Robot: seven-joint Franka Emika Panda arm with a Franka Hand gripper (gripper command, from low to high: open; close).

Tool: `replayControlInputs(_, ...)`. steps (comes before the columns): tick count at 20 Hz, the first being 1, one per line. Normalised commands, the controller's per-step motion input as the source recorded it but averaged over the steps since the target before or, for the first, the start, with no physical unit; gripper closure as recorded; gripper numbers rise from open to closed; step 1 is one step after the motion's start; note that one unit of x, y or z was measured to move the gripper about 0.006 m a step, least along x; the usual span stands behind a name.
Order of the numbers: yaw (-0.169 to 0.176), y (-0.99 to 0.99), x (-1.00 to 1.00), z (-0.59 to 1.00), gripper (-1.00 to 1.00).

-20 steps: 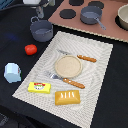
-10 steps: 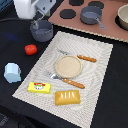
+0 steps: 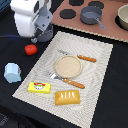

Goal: Interact with the objects in diverse but meaningful ways.

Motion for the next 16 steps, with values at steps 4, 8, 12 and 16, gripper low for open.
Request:
replayControlInputs(4, 0.094, -0.13, -0.47, -0.4, -1.0)
replayControlInputs(8, 0.084, 0.0, -0.62, -0.26, -1.0)
replayControlInputs(12, 0.075, 0.07, -0.64, -0.2, -1.0)
replayControlInputs(16, 0.066, 0.18, -0.59, -0.15, -1.0)
